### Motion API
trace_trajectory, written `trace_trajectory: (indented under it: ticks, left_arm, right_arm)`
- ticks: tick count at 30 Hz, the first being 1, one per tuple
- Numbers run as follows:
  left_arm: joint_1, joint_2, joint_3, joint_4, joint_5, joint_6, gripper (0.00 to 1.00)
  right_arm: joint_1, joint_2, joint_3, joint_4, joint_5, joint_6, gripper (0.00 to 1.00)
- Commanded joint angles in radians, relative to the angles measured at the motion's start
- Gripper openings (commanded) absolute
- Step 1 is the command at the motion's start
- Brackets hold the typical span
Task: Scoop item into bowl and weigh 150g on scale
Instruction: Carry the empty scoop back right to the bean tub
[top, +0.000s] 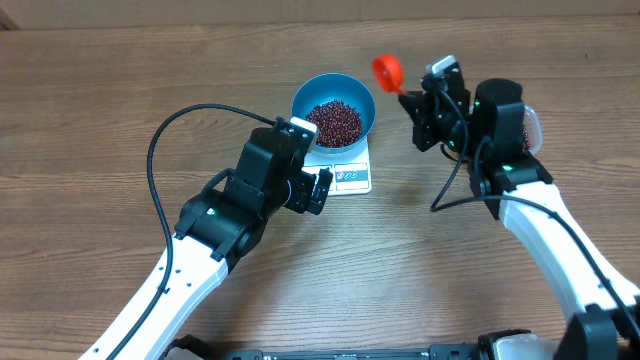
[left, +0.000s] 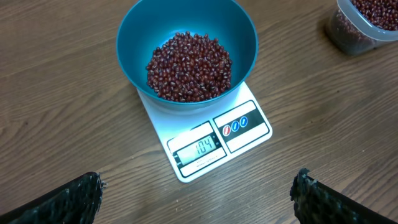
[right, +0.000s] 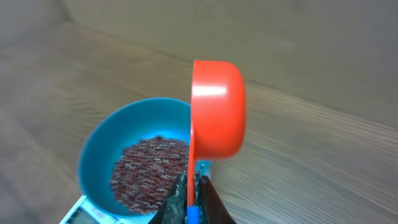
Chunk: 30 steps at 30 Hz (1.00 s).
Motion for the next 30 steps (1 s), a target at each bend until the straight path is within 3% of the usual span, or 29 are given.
trace_trajectory:
  ticks: [1,9,14,21,30]
  left_arm:
    - [0.000,0.004,-0.001,0.003,0.012,0.012,1.00]
    - [0.000,0.004,-0.001,0.003,0.012,0.012,1.00]
    - [0.000,0.004,-0.001,0.003,0.012,0.012,1.00]
    - [0.000,0.004,-0.001,0.003,0.012,0.012,1.00]
    - [0.000,0.004,-0.001,0.003,0.012,0.012,1.00]
  right_arm:
    - [0.002,-0.073,0.005,-0.049,0.216,0.003,0.04]
    - [0.002,-0.127,0.005,-0.187,0.697,0.001,0.04]
    - [0.002,-0.126,0.005,-0.305,0.902,0.000,0.04]
    - [-0.023,-0.112,0.005,-0.432,0.915,0.001,0.04]
    - [-0.084,-0.018,0.005,-0.439,0.915,0.000,0.04]
